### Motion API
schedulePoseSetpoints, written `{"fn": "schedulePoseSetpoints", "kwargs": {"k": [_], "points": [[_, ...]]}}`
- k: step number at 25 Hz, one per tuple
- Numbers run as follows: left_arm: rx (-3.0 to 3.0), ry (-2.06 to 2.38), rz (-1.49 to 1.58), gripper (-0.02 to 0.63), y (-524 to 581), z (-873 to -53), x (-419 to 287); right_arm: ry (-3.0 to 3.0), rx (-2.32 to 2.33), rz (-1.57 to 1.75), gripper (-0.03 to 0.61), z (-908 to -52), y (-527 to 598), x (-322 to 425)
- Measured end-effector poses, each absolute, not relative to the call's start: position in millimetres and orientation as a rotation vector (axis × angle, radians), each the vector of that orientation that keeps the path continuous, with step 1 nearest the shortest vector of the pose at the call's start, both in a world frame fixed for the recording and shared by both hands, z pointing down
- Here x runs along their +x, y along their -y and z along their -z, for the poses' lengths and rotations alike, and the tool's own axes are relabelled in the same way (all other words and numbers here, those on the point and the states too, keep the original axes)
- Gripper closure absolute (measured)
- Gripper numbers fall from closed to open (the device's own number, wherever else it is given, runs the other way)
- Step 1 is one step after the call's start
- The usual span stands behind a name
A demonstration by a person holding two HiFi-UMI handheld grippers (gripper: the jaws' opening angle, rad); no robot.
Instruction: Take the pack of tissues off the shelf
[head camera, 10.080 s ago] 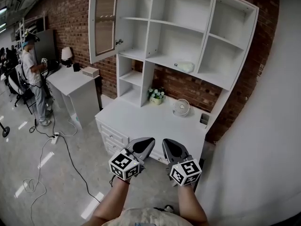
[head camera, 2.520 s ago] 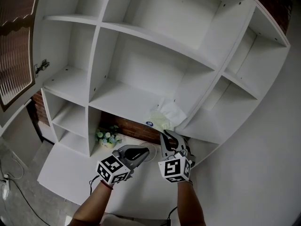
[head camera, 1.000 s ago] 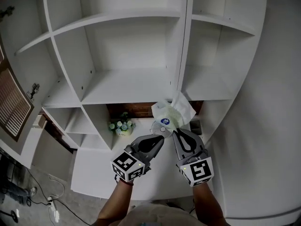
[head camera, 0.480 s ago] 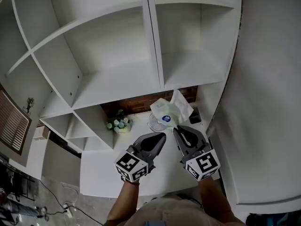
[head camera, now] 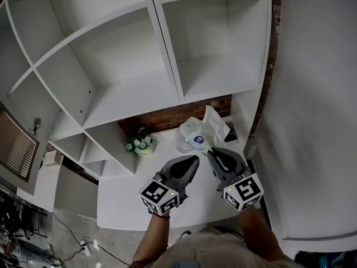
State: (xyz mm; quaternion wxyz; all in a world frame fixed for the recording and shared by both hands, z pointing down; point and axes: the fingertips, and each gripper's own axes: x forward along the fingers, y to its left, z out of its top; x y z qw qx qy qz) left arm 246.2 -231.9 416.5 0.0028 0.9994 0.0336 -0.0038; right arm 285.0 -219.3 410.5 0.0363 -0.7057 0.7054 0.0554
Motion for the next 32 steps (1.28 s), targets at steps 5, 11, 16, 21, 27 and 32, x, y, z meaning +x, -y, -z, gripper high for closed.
{"fn": "schedulePoseSetpoints", "kwargs": {"k": [5,11,16,21,27,32], "points": [[3.129,-0.073,0.008,0.603,219.5,-420.6,252.1,-2.195,-2.142,-0.158,0.539,-416.1,209.8,289.0],[3.132,-0.030,-0.001,0.603,205.8,-424.1,257.8,-2.233,-2.121,-0.161,0.540,-419.3,199.7,294.6],[3.136,0.007,-0.010,0.603,196.9,-427.2,261.2,-2.253,-2.101,-0.166,0.540,-423.0,190.3,299.3],[3.143,0.026,-0.020,0.603,190.0,-426.5,264.7,-2.258,-2.079,-0.164,0.540,-422.7,184.1,302.5],[3.144,0.031,-0.033,0.603,182.5,-430.0,270.8,-2.262,-2.067,-0.160,0.540,-424.7,178.2,308.7],[3.133,0.022,-0.048,0.603,177.9,-433.8,275.5,-2.267,-2.063,-0.148,0.541,-427.3,176.3,312.0]]}}
